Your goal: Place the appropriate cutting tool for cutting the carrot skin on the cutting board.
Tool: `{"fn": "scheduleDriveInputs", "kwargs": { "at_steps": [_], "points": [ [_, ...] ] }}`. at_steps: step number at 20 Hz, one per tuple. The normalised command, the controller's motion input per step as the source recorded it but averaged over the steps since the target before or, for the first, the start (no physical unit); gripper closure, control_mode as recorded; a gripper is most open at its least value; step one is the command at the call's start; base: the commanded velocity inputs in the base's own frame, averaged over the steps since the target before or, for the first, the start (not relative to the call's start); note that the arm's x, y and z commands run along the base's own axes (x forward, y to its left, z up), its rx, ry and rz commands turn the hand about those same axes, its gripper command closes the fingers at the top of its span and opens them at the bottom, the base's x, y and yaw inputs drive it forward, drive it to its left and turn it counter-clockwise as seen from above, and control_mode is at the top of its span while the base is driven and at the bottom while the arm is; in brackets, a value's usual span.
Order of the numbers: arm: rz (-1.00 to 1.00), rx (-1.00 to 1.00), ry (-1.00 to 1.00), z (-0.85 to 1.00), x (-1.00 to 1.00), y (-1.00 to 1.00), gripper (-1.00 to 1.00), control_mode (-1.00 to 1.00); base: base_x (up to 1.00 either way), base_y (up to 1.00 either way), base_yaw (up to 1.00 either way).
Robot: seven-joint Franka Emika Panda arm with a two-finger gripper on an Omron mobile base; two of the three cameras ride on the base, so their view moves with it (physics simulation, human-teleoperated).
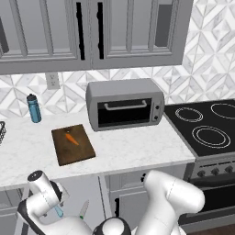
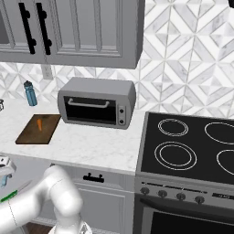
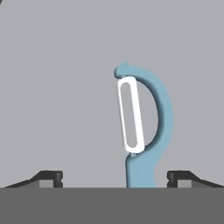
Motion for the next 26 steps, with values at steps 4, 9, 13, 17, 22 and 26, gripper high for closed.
{"fn": "scheduleDriveInputs", "kwargs": {
  "at_steps": [4, 9, 13, 17, 22, 26],
  "points": [
    [-0.07, 0.0, 0.0, -0.17, -0.18, -0.05, -1.0, -1.0, 0.0, 0.0, 0.0],
    [-0.1, 0.0, 0.0, -0.24, -0.21, -0.04, 1.0, -1.0, 0.0, 0.0, 0.0],
    [-0.11, 0.0, 0.0, -0.18, -0.03, -0.14, 1.0, -1.0, 0.0, 0.0, 0.0],
    [-0.1, 0.0, -0.05, -0.01, -0.01, -0.03, 1.0, -1.0, 0.0, 0.0, 0.0],
    [-0.04, 0.03, -0.01, 0.26, -0.12, -0.02, 1.0, -1.0, 0.0, 0.0, 0.0],
    [0.0, 0.07, -0.01, 0.94, -0.68, 0.0, 1.0, -1.0, 0.0, 0.0, 0.0]
  ]
}}
